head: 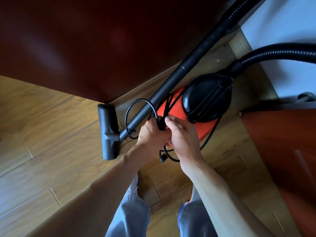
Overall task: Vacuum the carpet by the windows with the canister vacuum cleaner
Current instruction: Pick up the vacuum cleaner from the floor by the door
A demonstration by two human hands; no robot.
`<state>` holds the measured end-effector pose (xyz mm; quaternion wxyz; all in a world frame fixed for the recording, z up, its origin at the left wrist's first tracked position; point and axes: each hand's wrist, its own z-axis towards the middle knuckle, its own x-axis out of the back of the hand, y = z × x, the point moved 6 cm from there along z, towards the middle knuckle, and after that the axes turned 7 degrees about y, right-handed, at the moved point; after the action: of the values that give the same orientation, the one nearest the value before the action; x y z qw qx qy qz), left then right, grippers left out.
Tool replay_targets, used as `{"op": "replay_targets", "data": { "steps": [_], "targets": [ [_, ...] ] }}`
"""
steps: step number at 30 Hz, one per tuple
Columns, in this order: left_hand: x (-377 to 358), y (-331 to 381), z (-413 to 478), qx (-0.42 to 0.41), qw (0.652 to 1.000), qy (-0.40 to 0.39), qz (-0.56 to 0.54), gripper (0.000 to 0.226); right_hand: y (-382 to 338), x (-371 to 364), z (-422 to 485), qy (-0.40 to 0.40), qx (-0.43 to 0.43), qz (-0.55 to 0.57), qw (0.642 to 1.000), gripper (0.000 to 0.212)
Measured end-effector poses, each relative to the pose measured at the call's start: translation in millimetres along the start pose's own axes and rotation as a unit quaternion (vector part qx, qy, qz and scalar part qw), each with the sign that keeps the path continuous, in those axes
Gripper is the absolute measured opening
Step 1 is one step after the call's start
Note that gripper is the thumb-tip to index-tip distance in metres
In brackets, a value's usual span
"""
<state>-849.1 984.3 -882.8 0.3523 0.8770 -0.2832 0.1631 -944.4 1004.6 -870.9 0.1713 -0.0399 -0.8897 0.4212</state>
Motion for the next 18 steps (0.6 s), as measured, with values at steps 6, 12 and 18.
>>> {"op": "replay_targets", "data": {
  "steps": [6, 12, 18],
  "targets": [
    [1.3, 3.9, -33.2, -0.04, 0.988, -0.011, -0.151, 0.021, -27.3, 43.1, -12.8, 0.096, 0.101, -0.111, 0.984, 0.017],
    [1.8, 17.7, -76.3, -0.01, 0.966, -0.055, -0.251, 0.019, -42.7, 100.2, -15.6, 0.243, 0.111, -0.107, 0.958, 0.018],
    [10.9, 50.5, -78.2, 0.002, 0.927, -0.087, -0.366, 0.02, -30.6, 123.4, 1.3, 0.231, -0.054, -0.027, 0.971, 0.028]
  ]
}}
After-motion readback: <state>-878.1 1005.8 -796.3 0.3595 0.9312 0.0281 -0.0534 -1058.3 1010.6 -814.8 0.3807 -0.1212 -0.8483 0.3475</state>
